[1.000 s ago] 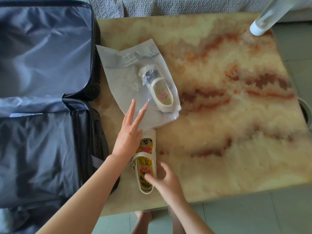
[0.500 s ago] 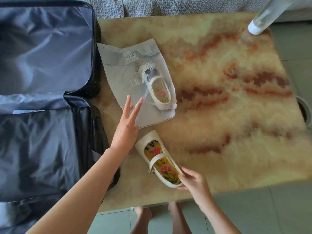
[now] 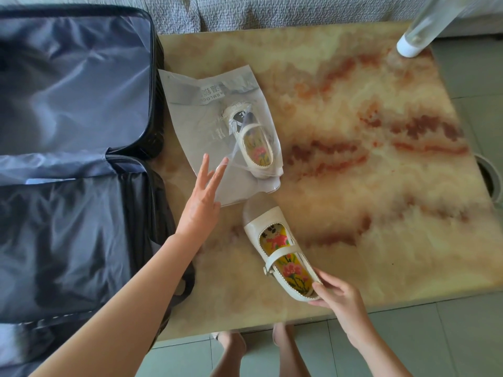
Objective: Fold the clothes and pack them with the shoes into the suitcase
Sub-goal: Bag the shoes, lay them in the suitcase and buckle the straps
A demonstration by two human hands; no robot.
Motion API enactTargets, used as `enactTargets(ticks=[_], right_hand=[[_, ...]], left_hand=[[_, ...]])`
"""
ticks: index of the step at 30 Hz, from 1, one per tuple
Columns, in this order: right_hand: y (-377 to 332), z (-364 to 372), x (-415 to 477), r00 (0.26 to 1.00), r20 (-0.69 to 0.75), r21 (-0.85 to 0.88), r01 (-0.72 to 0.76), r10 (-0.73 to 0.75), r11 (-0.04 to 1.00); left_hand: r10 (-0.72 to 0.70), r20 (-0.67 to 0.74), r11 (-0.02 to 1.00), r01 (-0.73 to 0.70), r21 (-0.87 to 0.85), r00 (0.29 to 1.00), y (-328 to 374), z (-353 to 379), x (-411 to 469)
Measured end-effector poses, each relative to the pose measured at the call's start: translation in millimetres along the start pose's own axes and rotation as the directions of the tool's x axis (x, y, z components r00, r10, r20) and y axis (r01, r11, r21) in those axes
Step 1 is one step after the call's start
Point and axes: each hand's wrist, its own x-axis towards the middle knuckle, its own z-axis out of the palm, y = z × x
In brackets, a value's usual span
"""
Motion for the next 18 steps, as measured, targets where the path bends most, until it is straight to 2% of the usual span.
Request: enactTargets(ticks=[11,18], right_hand=[[-29,38,37,0.995,0.082,0.001,0.056,-0.056,0.998],[-52,62,63,0.989,0.119,-0.027,0.097,-0.093,0.995]], left_hand=[[-0.022,0.044,1.0,0.021,0.019,0.999,-1,3,-3],[0.026,0.028,0.999,-0.027,0.044,0.999,-11,7,-3]])
